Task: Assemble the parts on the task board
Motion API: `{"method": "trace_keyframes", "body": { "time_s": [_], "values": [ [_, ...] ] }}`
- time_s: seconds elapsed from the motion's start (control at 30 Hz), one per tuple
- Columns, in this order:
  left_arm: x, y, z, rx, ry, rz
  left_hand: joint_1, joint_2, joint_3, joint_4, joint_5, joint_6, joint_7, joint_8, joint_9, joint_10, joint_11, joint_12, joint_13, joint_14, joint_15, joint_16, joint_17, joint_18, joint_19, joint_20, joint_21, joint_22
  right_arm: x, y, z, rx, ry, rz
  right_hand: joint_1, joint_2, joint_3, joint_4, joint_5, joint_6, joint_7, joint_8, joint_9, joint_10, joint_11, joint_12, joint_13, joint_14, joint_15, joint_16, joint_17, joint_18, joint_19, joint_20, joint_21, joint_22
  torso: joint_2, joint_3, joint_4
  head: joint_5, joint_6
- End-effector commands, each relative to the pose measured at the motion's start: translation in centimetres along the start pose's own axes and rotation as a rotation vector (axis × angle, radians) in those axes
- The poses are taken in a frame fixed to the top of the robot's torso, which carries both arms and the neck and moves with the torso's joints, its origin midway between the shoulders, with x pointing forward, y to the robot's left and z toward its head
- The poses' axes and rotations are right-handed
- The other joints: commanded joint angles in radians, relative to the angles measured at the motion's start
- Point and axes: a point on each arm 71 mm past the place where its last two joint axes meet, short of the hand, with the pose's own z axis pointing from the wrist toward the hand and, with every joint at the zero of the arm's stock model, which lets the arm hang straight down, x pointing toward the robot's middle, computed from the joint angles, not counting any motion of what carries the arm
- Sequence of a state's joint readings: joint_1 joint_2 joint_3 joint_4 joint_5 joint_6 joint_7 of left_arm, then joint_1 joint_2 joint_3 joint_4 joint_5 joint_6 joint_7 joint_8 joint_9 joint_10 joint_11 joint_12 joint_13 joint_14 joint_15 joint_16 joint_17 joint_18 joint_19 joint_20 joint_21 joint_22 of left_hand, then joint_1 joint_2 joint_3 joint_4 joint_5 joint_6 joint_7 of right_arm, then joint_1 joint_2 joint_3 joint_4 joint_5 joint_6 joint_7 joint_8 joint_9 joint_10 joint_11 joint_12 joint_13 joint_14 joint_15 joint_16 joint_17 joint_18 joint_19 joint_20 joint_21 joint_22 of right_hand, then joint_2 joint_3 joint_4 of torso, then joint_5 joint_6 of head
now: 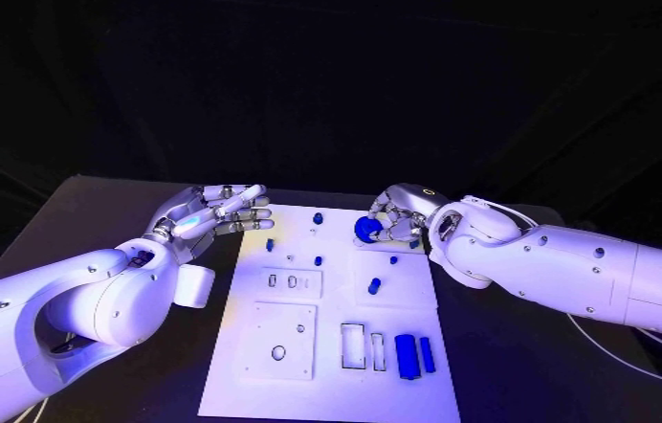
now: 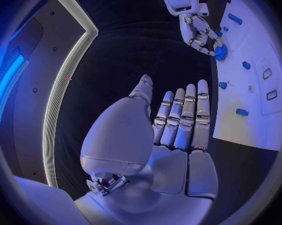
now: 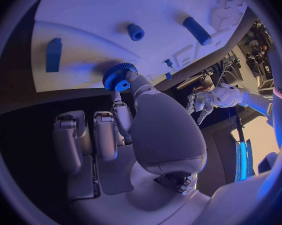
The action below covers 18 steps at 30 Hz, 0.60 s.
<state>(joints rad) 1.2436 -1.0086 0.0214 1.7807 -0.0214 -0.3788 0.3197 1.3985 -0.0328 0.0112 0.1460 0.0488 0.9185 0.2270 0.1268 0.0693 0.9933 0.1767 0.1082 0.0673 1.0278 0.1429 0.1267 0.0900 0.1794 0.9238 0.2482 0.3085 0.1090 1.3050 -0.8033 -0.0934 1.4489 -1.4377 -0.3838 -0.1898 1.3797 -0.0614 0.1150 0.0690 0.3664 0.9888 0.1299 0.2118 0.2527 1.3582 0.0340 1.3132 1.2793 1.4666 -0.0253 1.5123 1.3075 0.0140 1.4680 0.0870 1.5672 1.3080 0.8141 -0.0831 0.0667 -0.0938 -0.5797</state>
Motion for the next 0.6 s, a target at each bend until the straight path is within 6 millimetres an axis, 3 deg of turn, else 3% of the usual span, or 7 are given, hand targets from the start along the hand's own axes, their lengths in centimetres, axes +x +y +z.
{"method": "trace_keyframes", "body": {
  "time_s": [0.03,0.27,0.6],
  "values": [
    [0.2,-0.1,0.0,0.004,0.021,-0.008,-0.001,0.011,0.001,-0.006,0.003,-0.002,0.003,-0.003,-0.001,-0.003,0.006,-0.006,-0.001,0.007,0.000,-0.005,-0.001,0.005,0.007,-0.002,0.005,-0.001,-0.8,1.6,0.0,-0.032,-0.074,-0.043,-0.015,-0.002,0.007,0.002,0.007,0.022,-0.013,-0.003,0.001,0.006,0.001,0.006,0.002,0.083,-0.007,0.007,0.163,-0.014,0.103,-0.008,0.004,0.263,0.000,0.0000,-0.0007,0.001,0.002],
    [0.3,-0.1,0.1,0.003,0.022,-0.009,-0.001,0.011,0.001,-0.006,0.003,-0.002,0.003,-0.003,-0.001,-0.003,0.006,-0.006,-0.001,0.007,0.000,-0.005,-0.001,0.005,0.007,-0.002,0.005,-0.001,-0.9,5.0,0.8,-0.077,-0.110,-0.075,-0.028,-0.007,0.017,0.012,-0.004,0.027,-0.013,-0.008,-0.001,0.011,0.001,0.010,0.007,0.083,-0.008,0.009,0.166,-0.014,0.103,-0.009,0.004,0.263,0.001,-0.0010,0.0036,0.003,0.006],
    [0.4,0.0,0.2,0.002,0.025,-0.011,0.000,0.013,0.001,-0.007,0.003,-0.003,0.004,-0.004,-0.001,-0.004,0.007,-0.008,-0.001,0.007,0.000,-0.006,-0.001,0.005,0.007,-0.002,0.005,-0.002,0.5,7.4,2.9,-0.098,-0.102,-0.089,-0.037,-0.012,0.021,0.019,-0.009,0.029,-0.013,-0.012,-0.003,0.011,0.001,0.009,0.007,0.083,-0.008,0.009,0.166,-0.014,0.103,-0.009,0.004,0.263,0.002,-0.0009,0.0027,0.009,0.003]
  ]
}}
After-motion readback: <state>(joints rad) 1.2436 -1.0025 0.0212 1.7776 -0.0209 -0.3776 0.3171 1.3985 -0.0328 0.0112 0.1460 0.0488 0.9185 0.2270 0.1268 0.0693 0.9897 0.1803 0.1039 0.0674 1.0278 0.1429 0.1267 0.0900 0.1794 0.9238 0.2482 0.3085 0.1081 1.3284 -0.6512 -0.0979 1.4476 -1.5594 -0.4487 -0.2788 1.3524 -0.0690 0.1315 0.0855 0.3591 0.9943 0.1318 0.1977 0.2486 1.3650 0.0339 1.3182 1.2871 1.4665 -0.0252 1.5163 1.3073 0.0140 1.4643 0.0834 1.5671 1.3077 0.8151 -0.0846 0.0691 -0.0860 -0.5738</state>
